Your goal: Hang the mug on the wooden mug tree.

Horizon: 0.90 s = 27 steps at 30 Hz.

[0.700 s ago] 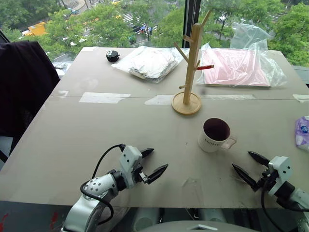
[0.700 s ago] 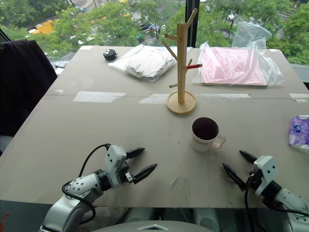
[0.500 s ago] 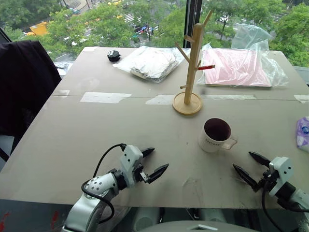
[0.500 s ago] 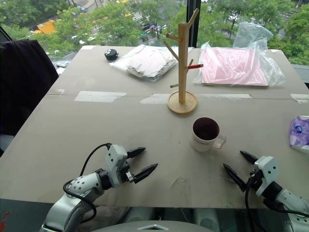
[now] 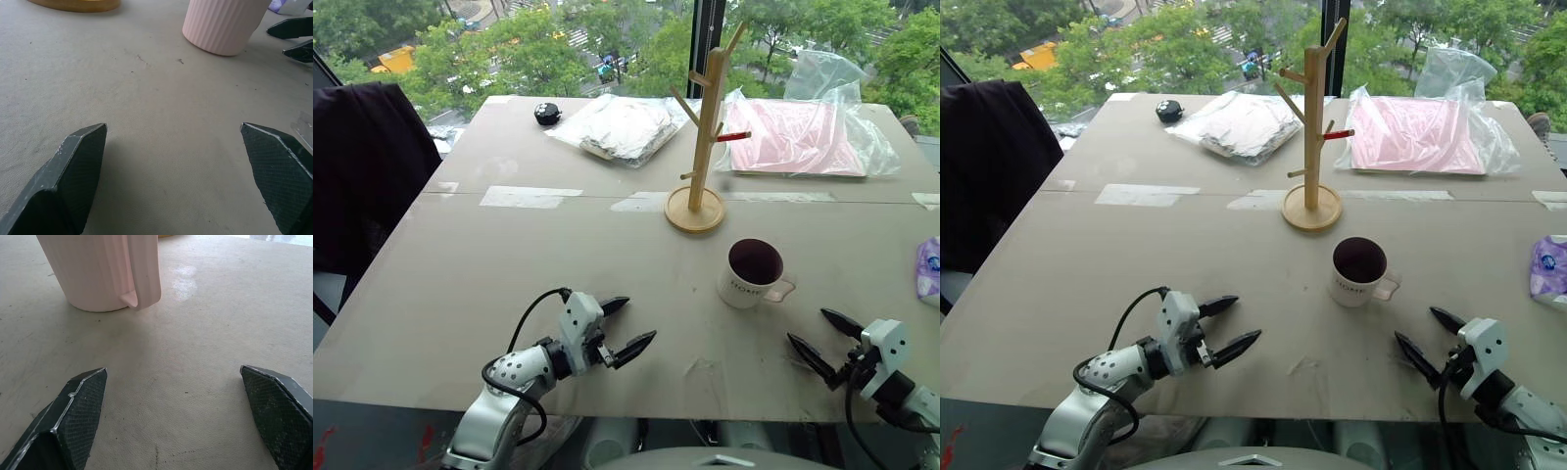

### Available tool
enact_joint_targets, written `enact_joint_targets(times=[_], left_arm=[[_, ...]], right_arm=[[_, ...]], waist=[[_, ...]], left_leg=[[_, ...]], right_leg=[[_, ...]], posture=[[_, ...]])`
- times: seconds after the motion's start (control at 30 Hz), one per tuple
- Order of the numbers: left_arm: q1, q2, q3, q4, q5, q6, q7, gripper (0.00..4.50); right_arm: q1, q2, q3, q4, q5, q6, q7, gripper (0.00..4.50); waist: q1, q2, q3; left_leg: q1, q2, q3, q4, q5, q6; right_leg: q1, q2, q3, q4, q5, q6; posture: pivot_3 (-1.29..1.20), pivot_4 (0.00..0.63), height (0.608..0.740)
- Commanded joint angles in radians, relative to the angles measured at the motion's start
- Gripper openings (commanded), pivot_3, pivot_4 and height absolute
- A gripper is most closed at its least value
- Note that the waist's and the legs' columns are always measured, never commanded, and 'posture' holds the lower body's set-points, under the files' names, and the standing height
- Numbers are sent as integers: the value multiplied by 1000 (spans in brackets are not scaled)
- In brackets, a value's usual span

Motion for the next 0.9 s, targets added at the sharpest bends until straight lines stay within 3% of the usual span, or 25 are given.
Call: enact_joint_targets(times=[0.03, 0.2, 0.6, 0.8, 0.9], left_arm=[[-9, 10, 1, 47, 25, 23, 3, 4500], [-50, 22, -12, 6, 12, 29, -32, 4500], [-253, 44, -77, -189, -139, 192, -158, 4500], [-281, 82, -102, -216, -124, 204, -192, 4500], [-278, 92, -110, -221, -116, 200, -191, 4500]], right_arm=[[-5, 33, -9, -57, 27, 11, -37, 4399], [-26, 73, 11, -133, 34, 58, -96, 4399], [-108, 111, 54, -170, 10, 103, -177, 4399], [-134, 110, 55, -151, 8, 107, -177, 4399], [-142, 111, 62, -143, 5, 106, -175, 3565]], waist=[[0, 0, 0], [0, 5, 3], [-2, 0, 7], [-4, 0, 8], [-4, -1, 8]], left_leg=[[0, 0, 0, 0, 0, 0], [-3, 0, -1, 0, 0, -1], [-19, -2, 0, 0, 1, 1], [-18, -2, 1, 0, 1, 1], [-17, -2, 1, 0, 1, 1]], right_leg=[[0, 0, 0, 0, 0, 0], [-1, -2, -1, 0, 0, 0], [-14, 5, -6, -2, 1, -3], [-15, 7, -4, -2, 2, -3], [-15, 8, -4, -1, 2, -3]], posture=[[0, 150, 740], [0, 150, 740], [0, 150, 740], [0, 150, 740], [0, 150, 740]])
